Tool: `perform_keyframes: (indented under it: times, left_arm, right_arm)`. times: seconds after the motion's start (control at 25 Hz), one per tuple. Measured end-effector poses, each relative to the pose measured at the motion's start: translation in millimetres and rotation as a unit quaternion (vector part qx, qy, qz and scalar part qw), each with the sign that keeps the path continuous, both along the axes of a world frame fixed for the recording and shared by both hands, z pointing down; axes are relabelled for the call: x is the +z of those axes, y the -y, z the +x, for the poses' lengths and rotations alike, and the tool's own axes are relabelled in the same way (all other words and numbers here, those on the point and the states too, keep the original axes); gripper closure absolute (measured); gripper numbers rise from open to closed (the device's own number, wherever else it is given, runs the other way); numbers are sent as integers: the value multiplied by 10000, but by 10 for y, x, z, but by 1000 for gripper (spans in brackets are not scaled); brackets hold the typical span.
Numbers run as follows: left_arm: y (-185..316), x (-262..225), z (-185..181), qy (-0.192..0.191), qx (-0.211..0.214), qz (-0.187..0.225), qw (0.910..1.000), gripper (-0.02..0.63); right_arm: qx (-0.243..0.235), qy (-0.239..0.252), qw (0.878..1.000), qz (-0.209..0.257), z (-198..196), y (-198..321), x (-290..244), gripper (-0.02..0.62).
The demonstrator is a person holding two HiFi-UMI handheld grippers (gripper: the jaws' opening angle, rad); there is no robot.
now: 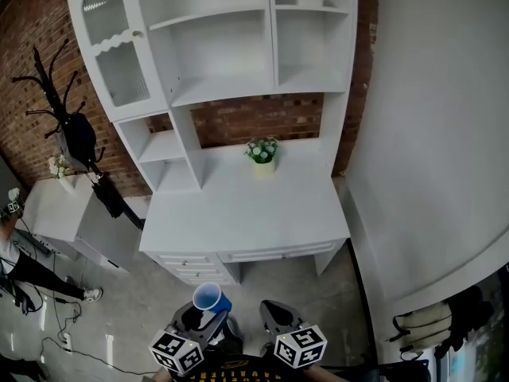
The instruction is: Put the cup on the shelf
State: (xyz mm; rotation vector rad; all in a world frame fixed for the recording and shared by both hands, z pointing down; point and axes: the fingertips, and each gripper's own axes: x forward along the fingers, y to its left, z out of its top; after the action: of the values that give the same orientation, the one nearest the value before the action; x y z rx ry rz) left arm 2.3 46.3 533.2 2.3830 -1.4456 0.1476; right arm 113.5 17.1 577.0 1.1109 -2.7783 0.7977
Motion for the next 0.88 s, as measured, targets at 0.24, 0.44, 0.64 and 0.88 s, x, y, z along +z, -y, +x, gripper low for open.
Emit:
perform_keyframes:
  times: [0.24, 0.44, 0.64, 0.88]
  left_arm:
    - [459, 52, -31, -165, 297, 44, 9994, 362]
    - [1080, 14, -101, -207, 679, 185, 9973, 362]
    - [1717, -33, -323, -304, 945, 207, 9948, 363]
    - [2306, 11, -597, -472, 1140, 22, 9924, 362]
  right_arm:
    - [467, -93, 9989, 49, 84, 379, 17, 589]
    - [1077, -231, 9938, 117, 126, 904, -7, 589]
    - [1184, -428, 9920, 118, -167, 1467, -40, 589]
    - [1151, -634, 9913, 90, -553, 1988, -34, 589]
